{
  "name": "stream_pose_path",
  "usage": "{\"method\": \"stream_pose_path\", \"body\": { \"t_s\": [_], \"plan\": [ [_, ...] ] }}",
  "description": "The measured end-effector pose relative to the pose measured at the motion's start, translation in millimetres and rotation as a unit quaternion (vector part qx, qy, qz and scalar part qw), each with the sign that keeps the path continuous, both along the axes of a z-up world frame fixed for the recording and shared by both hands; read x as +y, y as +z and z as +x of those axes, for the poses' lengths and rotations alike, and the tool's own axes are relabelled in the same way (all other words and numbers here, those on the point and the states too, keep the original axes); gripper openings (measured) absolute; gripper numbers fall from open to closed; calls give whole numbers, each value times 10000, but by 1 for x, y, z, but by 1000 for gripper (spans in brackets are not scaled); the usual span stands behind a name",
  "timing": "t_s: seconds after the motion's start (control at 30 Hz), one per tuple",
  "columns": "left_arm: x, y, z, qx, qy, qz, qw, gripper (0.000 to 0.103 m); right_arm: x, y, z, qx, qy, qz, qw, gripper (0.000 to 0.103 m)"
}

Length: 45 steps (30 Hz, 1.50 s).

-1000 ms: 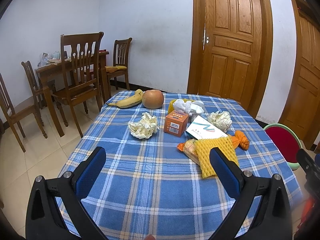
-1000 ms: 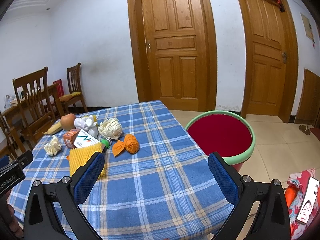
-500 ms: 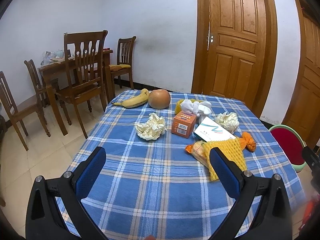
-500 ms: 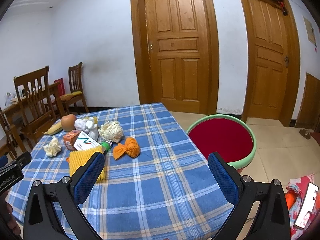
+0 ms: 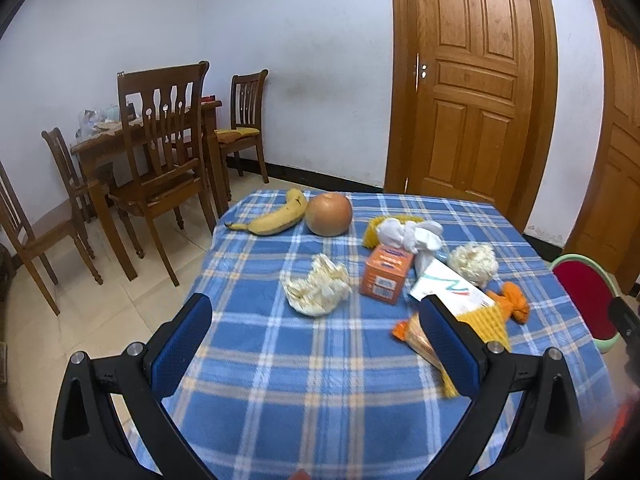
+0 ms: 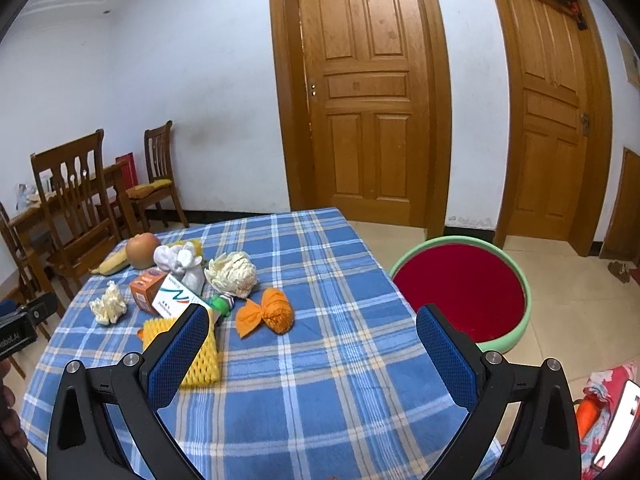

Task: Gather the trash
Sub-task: 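Close the left gripper on the crumpled paper while the right gripper grasps the orange cloth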

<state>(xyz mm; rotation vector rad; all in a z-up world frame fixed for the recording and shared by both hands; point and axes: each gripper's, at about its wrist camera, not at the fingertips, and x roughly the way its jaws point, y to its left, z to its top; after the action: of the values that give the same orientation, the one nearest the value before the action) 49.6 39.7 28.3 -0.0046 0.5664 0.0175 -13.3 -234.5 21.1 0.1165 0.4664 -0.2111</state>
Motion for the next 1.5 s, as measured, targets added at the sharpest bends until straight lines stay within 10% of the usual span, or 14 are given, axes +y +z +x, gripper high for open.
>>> {"method": "stream_pose_path", "body": {
  "t_s": [0.47,1.0,1.23,1.5],
  "plan": [
    [5,-36,81,681,-62,331,9971,102,-10,-27,79,822,-71,300,9961,103],
    [10,-74,118,1108,-692,82,9914,58,11,-61,131,1544,57,141,9879,98],
    [10,-74,118,1051,-768,47,9915,46,13,-79,147,2017,321,490,9777,55],
    [14,-75,120,1045,-687,-30,9921,33,7,-84,144,1984,362,629,9774,41]
  ]
}}
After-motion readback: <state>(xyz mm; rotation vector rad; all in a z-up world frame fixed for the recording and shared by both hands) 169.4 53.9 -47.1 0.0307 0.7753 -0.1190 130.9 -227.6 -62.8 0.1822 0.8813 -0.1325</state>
